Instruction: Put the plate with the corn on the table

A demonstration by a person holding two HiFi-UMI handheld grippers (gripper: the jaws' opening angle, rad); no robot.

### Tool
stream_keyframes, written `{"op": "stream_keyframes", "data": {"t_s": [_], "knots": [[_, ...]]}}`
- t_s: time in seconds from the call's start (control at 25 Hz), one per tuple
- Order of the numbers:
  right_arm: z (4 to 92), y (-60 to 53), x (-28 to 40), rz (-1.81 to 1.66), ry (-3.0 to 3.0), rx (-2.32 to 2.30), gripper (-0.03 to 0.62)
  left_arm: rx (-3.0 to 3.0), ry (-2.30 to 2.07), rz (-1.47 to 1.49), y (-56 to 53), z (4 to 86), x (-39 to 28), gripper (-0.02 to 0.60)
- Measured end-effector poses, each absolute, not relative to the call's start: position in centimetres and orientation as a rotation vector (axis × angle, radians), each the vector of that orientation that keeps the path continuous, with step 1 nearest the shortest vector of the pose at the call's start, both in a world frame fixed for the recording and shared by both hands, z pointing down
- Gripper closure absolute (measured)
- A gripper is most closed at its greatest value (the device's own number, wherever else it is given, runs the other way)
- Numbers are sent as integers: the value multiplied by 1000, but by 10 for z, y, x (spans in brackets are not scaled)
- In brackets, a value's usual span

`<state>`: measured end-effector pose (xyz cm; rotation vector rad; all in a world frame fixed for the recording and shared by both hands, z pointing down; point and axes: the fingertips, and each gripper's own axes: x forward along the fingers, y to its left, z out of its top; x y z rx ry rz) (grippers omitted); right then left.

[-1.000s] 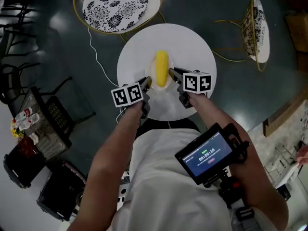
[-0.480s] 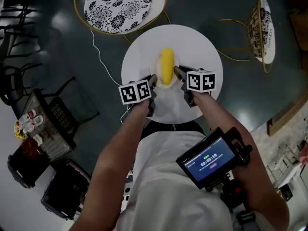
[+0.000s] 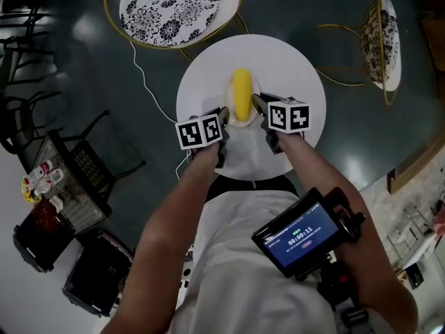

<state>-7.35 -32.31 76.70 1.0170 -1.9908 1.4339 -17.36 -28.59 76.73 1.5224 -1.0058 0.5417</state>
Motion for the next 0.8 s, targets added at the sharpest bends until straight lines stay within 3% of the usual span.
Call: {"op": "stream_keyframes", "data": {"t_s": [0.8], "knots": [[777,-330,-82,1508,-2028,1055,546,1547,-959,480,-291,778,-179,532]]}}
